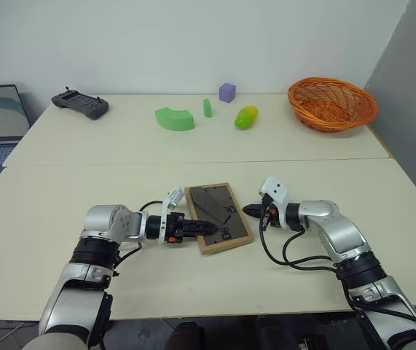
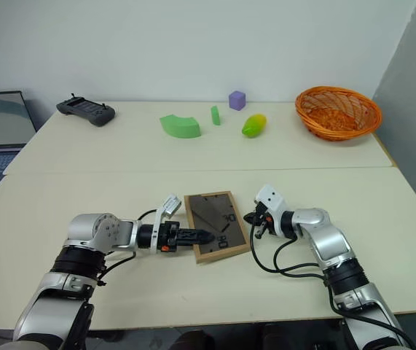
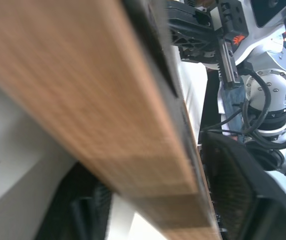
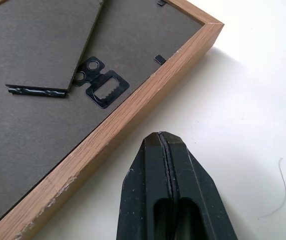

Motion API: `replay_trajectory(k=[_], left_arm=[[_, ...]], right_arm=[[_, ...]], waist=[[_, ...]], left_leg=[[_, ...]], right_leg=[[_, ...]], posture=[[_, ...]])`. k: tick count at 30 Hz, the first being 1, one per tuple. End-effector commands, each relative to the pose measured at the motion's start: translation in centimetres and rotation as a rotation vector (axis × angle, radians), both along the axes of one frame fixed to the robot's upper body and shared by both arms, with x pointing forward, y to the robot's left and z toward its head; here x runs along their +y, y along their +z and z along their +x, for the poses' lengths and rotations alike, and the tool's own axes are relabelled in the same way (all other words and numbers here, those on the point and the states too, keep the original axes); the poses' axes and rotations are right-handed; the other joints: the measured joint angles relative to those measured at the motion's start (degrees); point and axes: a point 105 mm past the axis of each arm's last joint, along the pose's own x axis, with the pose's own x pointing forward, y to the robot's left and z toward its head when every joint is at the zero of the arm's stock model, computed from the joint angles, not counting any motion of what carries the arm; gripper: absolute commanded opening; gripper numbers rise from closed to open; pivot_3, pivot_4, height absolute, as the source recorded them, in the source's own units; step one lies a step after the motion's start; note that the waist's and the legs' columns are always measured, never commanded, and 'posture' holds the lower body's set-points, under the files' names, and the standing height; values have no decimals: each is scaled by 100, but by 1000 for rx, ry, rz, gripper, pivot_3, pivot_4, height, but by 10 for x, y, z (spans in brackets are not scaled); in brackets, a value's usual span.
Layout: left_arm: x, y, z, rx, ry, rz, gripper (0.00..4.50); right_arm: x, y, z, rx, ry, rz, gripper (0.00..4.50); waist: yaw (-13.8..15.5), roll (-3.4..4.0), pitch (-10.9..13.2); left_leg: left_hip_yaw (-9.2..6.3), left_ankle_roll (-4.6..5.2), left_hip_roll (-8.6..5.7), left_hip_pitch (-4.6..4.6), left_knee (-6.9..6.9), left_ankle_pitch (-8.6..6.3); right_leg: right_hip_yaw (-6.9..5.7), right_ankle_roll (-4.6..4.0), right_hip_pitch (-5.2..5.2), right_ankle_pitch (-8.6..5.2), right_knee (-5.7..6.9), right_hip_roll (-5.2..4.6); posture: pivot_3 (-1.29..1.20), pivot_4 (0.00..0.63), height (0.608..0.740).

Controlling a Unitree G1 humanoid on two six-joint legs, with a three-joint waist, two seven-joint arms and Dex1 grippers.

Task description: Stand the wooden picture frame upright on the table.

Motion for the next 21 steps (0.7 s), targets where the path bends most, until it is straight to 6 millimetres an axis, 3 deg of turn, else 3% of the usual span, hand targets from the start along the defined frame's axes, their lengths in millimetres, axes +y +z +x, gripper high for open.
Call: replay_trajectory(k=[1,4,11,16,21], left_arm=[[5,17,1,-28,8,-46,1748],[5,27,2,-64,6,-54,1278],[8,65,14,-194,20,-81,1278],[11,62,15,-303,-20,18,1278],[14,70,27,-453,-25,97,1278]], right_arm=[[-1,16,6,-56,-3,18,0],[-3,16,7,-58,-13,19,0],[-29,38,10,-66,-39,50,0],[-36,75,1,-44,45,148,898],[-23,122,-3,-94,147,185,2052]], waist=[[-5,0,0],[-6,-1,1],[13,-7,5],[-2,-7,7],[-26,-6,8]], left_leg=[[-1,0,0,0,0,0],[-3,0,0,-1,-1,0],[-4,0,-1,-13,0,0],[-3,-2,-2,-17,1,1],[-3,-3,-3,-22,-15,1]], right_leg=[[0,0,0,0,0,1],[0,0,-2,0,0,1],[-1,0,-9,0,0,0],[1,0,-14,0,-3,0],[20,-1,-41,1,3,6]], posture=[[0,150,740],[0,150,740],[0,150,740],[0,150,740],[0,150,740]])
